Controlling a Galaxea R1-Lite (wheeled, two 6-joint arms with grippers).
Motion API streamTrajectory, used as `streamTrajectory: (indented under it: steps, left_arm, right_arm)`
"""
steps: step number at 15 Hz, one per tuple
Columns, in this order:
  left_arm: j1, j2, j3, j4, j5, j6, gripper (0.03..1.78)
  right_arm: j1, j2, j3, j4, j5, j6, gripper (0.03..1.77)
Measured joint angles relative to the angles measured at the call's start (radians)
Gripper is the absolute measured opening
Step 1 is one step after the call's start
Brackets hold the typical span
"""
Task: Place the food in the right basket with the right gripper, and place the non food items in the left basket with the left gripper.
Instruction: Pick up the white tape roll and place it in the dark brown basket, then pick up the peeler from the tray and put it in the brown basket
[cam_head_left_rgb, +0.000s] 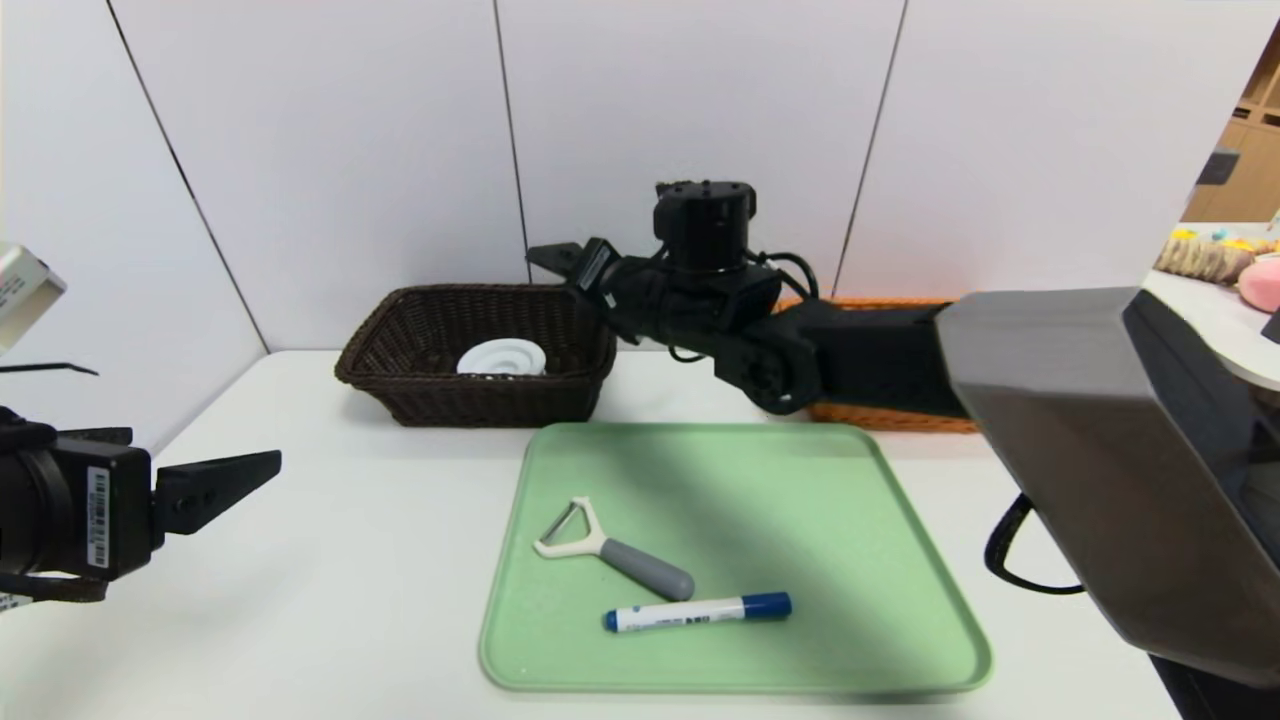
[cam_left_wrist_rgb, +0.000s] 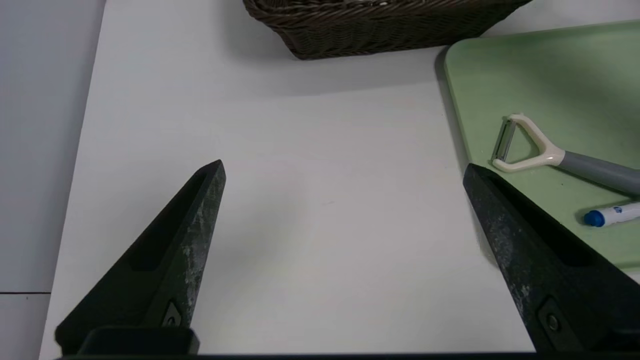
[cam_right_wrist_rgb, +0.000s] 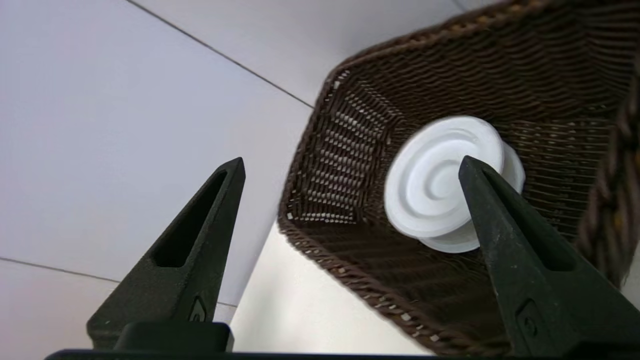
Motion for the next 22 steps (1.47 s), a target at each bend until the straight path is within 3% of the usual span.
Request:
streamTrajectory:
  steps: [2,3,6,10,13,15,18,22]
  left_arm:
    - [-0.001,0.006,-0.043,0.005,-0.002,0.005,1.69]
    - [-0.001,0.011,-0.064,0.006,-0.005,0.009,1.69]
    - [-0.017,0.027,-0.108,0.006,-0.009,0.019,1.69]
    - [-0.106,0.036,-0.114,0.005,-0.013,0.022,1.69]
    - [-0.177,0.039,-0.118,0.016,-0.017,0.034,1.69]
    - [-0.226,0.065,-0.154,0.065,-0.011,0.021,1.69]
    - [-0.325,0.151,-0.257,0.156,0.044,-0.093,1.69]
    - [-0.455,0.326,-0.410,0.274,0.116,-0.356,1.69]
  right_arm:
    - [0.002,-0.085,0.001,0.129,-0.007,-0.108,1.55]
    - [0.003,-0.135,0.002,0.212,-0.026,-0.198,1.57]
    - [0.004,-0.262,0.008,0.429,-0.163,-0.482,1.62]
    - [-0.002,-0.431,0.011,0.705,-0.285,-0.680,1.65]
    - [-0.029,-0.548,0.011,0.992,-0.387,-0.705,1.67]
    - [-0.074,-0.610,0.030,1.133,-0.408,-0.682,1.68]
    - [-0.106,-0.689,0.150,1.157,-0.409,-0.632,1.69]
    - [-0.177,-0.768,0.307,1.156,-0.408,-0.580,1.69]
